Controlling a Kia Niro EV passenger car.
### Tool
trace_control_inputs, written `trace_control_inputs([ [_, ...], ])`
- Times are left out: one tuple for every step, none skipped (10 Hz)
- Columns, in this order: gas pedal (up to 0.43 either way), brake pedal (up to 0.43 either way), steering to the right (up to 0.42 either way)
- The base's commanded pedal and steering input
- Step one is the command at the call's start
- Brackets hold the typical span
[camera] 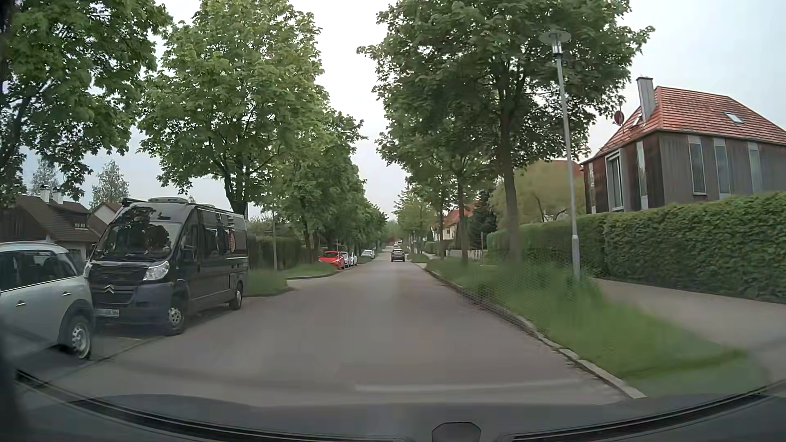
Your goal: Follow the waypoints while adhering to traffic rules and regulations
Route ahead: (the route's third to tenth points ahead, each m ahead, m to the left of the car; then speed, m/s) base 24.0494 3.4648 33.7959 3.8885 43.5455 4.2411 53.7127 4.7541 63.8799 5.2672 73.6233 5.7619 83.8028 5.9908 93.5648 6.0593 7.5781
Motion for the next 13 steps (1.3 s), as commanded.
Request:
trace_control_inputs([
  [0.130,0.000,-0.035],
  [0.130,0.000,-0.026],
  [0.130,0.000,-0.018],
  [0.130,0.000,-0.015],
  [0.118,0.000,-0.014],
  [0.118,0.000,-0.013],
  [0.118,0.000,-0.013],
  [0.098,0.000,-0.013],
  [0.079,0.000,-0.013],
  [0.079,0.000,-0.013],
  [0.079,0.000,-0.013],
  [0.079,0.000,-0.013],
  [0.079,0.000,-0.013],
])
